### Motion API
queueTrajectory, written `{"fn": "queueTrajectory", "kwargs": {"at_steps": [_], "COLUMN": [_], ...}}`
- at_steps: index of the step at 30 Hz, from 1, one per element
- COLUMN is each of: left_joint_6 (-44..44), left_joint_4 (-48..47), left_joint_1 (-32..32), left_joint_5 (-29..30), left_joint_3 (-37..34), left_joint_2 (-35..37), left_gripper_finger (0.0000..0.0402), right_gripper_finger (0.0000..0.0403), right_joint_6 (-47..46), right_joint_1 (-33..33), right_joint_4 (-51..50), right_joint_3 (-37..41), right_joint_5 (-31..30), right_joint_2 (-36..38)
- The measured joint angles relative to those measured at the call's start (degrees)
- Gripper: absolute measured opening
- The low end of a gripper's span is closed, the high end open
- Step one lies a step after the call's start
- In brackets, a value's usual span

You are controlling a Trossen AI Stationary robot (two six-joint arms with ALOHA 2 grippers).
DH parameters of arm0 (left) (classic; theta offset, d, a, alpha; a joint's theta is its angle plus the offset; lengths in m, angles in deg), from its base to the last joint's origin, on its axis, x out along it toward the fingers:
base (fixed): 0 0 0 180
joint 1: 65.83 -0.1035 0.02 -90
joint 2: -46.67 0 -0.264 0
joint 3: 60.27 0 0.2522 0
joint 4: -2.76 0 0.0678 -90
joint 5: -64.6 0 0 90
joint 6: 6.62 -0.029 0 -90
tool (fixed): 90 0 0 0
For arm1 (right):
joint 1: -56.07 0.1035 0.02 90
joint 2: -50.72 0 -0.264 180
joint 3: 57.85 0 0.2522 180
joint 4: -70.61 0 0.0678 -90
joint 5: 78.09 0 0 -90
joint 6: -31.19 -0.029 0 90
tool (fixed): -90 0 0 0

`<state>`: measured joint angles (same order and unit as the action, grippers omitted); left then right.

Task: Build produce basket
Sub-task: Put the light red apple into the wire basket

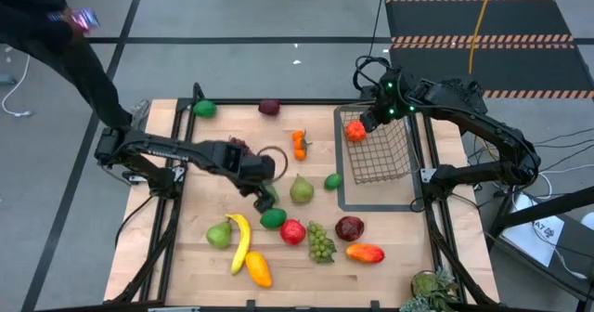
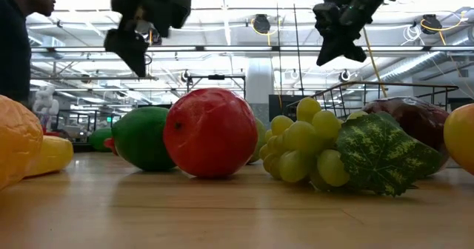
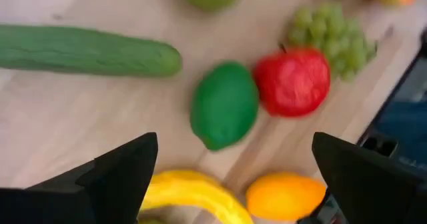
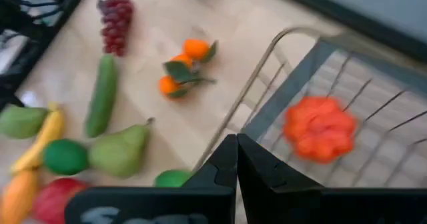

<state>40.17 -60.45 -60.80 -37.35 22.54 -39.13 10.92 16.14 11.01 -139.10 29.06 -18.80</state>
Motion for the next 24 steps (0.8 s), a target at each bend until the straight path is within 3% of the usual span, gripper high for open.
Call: {"fn": "queueTrajectory", "kwargs": {"at_steps": [8, 15, 20, 24], "left_joint_6": [-0.60, 5.46, 4.15, 4.11], "left_joint_4": [1.44, 14.11, 30.27, 30.51], "left_joint_1": [6.92, 11.57, 15.61, 16.53], "left_joint_5": [7.86, 10.66, 14.90, 15.20], "left_joint_3": [0.00, 0.00, 0.21, 3.87], "left_joint_2": [0.00, 0.00, -1.47, -6.13], "left_gripper_finger": [0.0397, 0.0397, 0.0382, 0.0346], "right_gripper_finger": [0.0000, 0.0000, 0.0000, 0.0000], "right_joint_6": [-8.84, -1.96, 1.54, 5.35], "right_joint_1": [5.07, 6.60, 6.59, 6.89], "right_joint_4": [-0.72, -0.74, -1.70, -6.61], "right_joint_3": [0.00, 0.00, 0.00, -0.01], "right_joint_5": [2.28, 0.64, 1.35, 4.49], "right_joint_2": [2.50, 2.90, 2.90, 3.43]}}
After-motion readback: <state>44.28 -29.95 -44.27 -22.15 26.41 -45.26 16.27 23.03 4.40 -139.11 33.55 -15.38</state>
